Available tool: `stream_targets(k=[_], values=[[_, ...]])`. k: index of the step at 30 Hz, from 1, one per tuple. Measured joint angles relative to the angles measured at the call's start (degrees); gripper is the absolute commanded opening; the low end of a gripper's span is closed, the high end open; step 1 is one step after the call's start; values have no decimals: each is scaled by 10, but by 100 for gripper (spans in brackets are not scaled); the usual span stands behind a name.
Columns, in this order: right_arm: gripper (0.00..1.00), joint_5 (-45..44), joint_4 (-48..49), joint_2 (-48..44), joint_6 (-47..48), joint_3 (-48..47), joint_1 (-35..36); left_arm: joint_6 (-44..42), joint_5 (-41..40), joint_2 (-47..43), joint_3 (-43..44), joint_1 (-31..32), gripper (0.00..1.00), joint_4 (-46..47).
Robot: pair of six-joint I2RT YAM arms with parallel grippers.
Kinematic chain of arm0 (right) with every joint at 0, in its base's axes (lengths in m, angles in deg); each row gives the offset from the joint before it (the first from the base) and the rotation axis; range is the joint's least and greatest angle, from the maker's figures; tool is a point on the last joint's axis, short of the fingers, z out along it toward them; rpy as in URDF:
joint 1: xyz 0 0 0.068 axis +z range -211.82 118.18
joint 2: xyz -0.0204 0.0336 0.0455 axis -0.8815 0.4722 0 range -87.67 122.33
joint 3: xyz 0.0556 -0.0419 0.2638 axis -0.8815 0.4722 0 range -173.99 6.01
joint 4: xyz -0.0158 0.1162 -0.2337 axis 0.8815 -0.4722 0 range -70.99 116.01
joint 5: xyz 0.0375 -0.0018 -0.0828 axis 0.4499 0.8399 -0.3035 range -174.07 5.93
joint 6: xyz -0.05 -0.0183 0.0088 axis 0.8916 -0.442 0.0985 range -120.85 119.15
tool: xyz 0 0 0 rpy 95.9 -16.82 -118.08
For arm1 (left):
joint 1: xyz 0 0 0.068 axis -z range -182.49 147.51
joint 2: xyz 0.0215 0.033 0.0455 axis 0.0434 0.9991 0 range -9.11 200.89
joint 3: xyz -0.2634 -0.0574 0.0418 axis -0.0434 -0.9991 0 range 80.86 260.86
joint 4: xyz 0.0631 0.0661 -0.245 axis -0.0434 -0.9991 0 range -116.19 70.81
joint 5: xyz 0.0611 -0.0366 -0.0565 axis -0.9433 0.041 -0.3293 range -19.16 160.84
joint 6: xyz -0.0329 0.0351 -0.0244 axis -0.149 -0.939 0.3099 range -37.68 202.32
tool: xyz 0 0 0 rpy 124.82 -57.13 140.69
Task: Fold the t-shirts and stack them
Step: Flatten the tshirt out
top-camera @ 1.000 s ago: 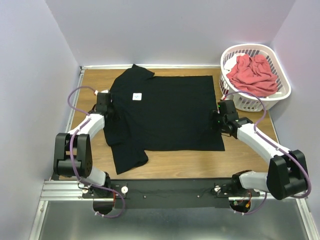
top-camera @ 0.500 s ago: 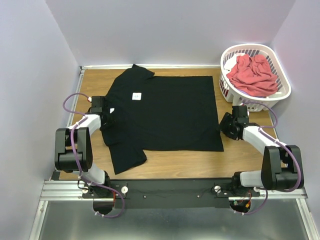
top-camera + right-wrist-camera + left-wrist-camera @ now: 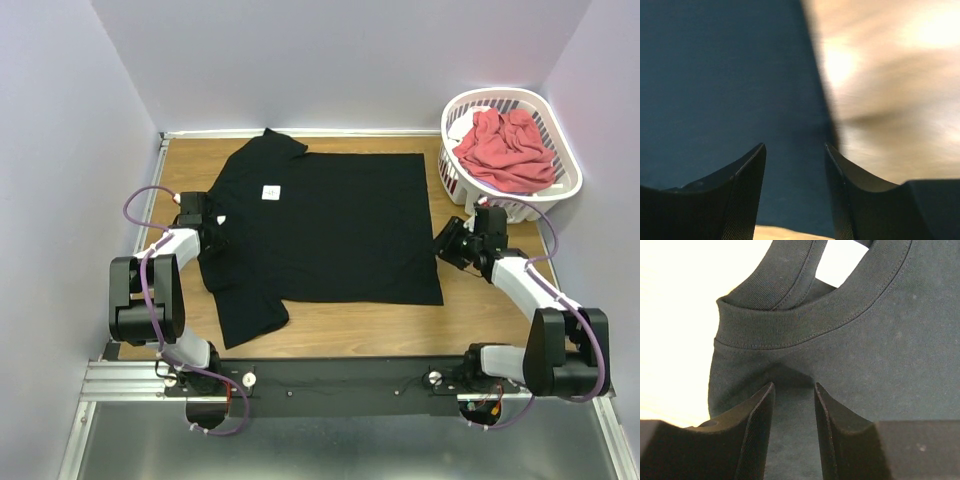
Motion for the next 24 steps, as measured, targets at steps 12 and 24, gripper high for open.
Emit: stream_targets(k=[12,24], values=[[48,100,87,76,-51,8,19,-7,1,4,3,0,46,1],[49,50,119,179,-82,-53,17,-11,2,47,46,-1,46,3]])
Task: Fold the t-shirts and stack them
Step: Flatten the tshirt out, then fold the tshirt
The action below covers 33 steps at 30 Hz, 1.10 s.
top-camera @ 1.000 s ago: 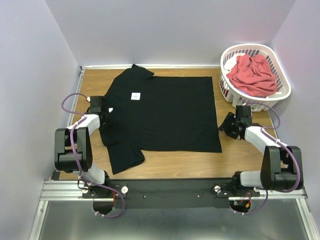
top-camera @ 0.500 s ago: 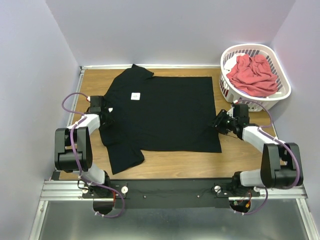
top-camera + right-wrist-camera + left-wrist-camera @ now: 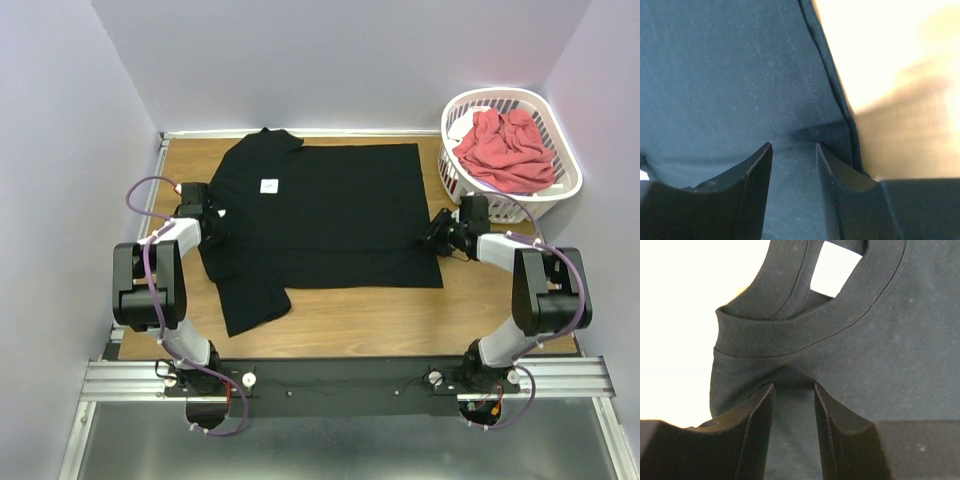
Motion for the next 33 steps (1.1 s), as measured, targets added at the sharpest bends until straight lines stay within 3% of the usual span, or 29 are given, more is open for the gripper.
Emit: stream_targets(k=[11,20,23,33], values=[[59,-20,0,35,33,-51,-1,-5,28,14,31,0,54,-12],[62,-30,-139,-134,91,-51,0,18,-18,-212,-28,-1,51,-76],[62,-36,-171,-149,98,-46,11,33,-20,-217,-63,-1,47,-86],[63,-37,-226,-171,115,-16,34,53,-21,-160,-90,-1,47,-124]])
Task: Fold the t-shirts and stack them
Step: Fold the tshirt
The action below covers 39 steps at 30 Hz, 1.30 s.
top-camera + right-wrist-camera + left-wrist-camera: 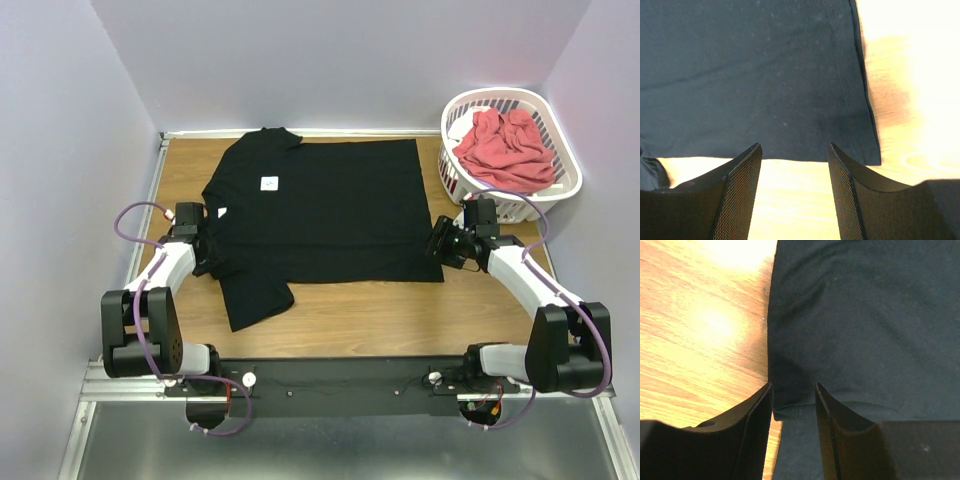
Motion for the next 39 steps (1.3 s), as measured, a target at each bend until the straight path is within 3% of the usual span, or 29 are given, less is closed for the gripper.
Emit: stream_targets(k=[24,26,27,35,39], values=[[63,0,-7,-7,13,6,0,18,-27,43,7,0,47,-19],[63,0,-7,-7,13,6,0,18,-27,47,8,0,43,-17],[63,0,-7,-7,13,6,0,17,-27,47,8,0,35,-17],[63,-1,-8,-12,13,6,0,14,-27,51,8,-1,0,-5],[66,-13,-10,-22,13,6,0,16,-27,51,8,-1,0,-3]])
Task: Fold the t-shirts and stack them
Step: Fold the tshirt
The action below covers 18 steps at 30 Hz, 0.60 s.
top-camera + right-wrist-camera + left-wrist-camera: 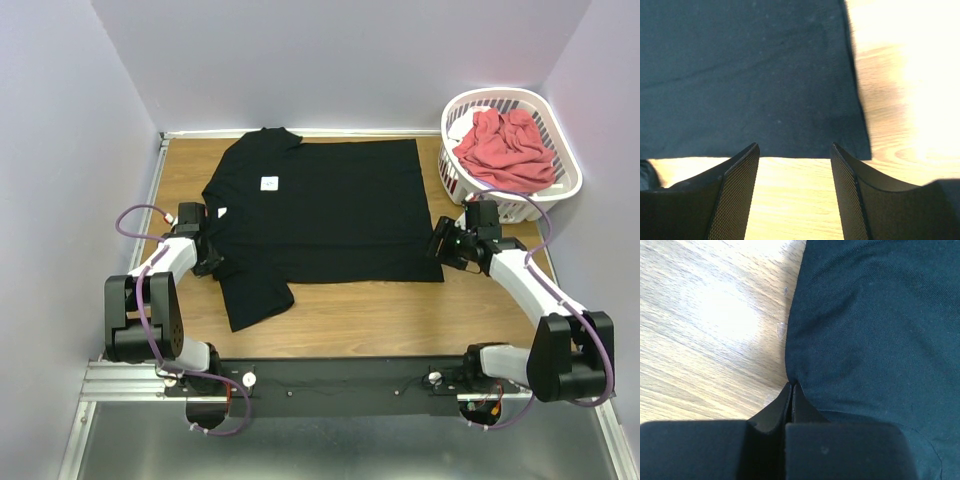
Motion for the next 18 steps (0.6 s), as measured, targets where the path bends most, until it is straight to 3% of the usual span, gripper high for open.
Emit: stream_targets(k=[10,15,18], values=[[66,-60,-53,15,9,0,0,-5,9,-8,0,0,0,-7],[56,-97,-82,49,9,0,2,-12,24,-28,0,0,0,-10],[56,-112,-89,56,8,-5,4,-15,29,-37,0,0,0,-11]])
